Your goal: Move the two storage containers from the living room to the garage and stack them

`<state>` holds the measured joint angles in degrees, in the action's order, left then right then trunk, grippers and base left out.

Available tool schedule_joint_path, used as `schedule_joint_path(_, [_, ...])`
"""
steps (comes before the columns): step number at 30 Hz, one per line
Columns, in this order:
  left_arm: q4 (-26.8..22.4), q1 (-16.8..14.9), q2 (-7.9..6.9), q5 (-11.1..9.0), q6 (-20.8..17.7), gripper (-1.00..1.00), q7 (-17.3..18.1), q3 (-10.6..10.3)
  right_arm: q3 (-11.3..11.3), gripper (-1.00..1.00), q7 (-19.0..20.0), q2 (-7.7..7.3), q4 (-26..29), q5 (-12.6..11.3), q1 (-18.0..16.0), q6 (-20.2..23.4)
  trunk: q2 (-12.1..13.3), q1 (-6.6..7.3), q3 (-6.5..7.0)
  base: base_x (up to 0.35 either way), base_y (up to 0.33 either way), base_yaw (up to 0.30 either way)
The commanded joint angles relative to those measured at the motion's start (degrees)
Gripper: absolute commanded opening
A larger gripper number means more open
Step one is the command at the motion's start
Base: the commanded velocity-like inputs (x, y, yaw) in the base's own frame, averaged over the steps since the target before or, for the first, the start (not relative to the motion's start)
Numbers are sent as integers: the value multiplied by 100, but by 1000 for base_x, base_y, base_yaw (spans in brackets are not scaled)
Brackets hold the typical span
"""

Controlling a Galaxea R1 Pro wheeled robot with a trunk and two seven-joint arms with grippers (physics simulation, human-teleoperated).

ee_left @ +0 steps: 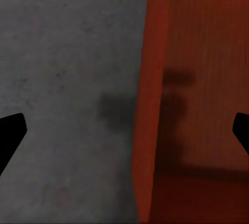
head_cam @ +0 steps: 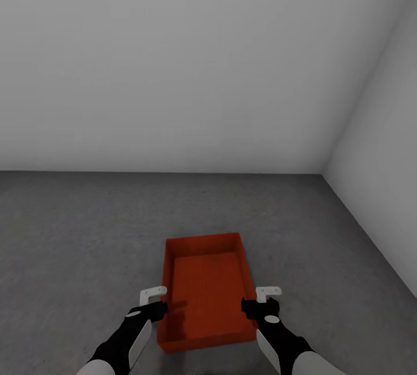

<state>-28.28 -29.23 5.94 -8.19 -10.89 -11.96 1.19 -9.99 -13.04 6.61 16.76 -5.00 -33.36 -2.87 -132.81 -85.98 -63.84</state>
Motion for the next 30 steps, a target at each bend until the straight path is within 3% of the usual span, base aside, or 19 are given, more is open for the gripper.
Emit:
schedule_joint_path(1, [-12, 1, 3, -51, -27, 100, -17, 11, -45, 100, -32, -2, -6, -52, -4, -22, 40, 24, 14, 0, 0, 0])
schedule_joint_path(21, [-2, 2, 3, -83, -27, 100, -17, 13, -73, 100, -40, 9, -6, 0, -4, -45, 842, 463, 373, 0, 0, 0])
schedule_joint_path(24, [2, -1, 3, -226, -27, 100, -17, 10, -67, 100, -48, -5, -12, -7, -4, -68, 962, 529, 427, 0, 0, 0])
schedule_joint_path(27, [17, -2, -3, -535, -24, 100, -26, -4, -58, 100, -72, -23, -18, -16, -4, -90, 1083, 595, 481, 0, 0, 0])
schedule_joint_path(30, [24, -1, -10, -634, -20, 100, -32, -9, -56, 100, -109, -18, -20, -24, -4, -101, 1203, 660, 535, 0, 0, 0])
